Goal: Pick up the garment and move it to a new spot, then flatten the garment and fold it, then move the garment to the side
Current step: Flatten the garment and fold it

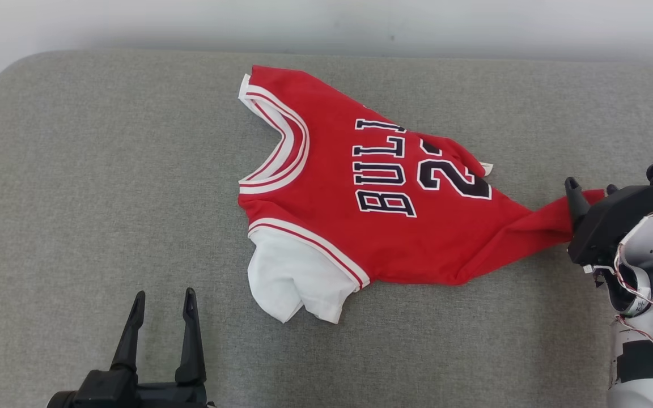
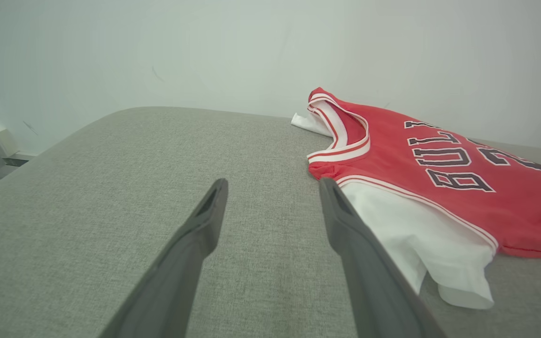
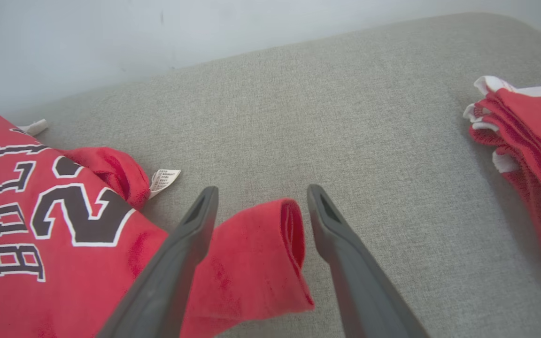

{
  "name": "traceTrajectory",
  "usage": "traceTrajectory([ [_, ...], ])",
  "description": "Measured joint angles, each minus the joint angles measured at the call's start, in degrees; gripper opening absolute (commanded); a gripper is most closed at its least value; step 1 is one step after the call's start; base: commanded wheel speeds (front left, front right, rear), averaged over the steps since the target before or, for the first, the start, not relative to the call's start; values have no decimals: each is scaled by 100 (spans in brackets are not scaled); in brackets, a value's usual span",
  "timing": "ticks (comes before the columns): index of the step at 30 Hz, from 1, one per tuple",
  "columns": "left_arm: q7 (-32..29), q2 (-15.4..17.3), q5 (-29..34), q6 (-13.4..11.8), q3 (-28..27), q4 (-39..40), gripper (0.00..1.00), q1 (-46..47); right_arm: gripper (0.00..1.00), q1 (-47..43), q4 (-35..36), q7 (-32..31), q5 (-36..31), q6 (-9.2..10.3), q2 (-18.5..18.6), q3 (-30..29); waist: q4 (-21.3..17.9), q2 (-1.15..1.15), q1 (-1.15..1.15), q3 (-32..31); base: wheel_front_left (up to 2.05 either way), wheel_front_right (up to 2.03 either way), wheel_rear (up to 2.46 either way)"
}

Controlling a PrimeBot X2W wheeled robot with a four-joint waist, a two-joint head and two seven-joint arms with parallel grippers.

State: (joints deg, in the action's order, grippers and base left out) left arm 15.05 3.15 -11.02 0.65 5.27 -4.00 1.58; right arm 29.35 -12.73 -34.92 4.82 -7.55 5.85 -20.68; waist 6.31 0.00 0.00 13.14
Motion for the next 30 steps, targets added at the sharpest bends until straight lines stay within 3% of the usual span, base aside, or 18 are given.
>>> traceTrajectory([
  [9, 0, -9, -4, -22, -69, -2, 100, -21, 100, -26, -97, 805, -598, 0, 223, -35, -31, 0, 0, -23, 0, 0, 0],
  [15, 0, -18, -3, -16, -38, -2, 100, -24, 100, -661, 844, 1213, -348, 0, 135, -24, -189, 0, 0, -89, 0, 0, 0],
  [20, 0, -20, -1, -38, -51, -4, 100, -91, 100, -1871, 1649, 1381, 18, 0, -52, 469, -279, 0, 0, -185, 0, 0, 0],
  [25, 0, -21, -3, -16, -127, -63, 100, -150, 100, -2777, 1922, 2293, 59, 0, -172, 738, -385, 0, 0, -306, 0, 0, 0],
  [30, 0, -22, 1, -24, -181, -86, 100, -330, 100, -3385, 1482, 3493, 11, 0, -256, 1149, -483, 0, -1, -548, 0, 0, 0],
])
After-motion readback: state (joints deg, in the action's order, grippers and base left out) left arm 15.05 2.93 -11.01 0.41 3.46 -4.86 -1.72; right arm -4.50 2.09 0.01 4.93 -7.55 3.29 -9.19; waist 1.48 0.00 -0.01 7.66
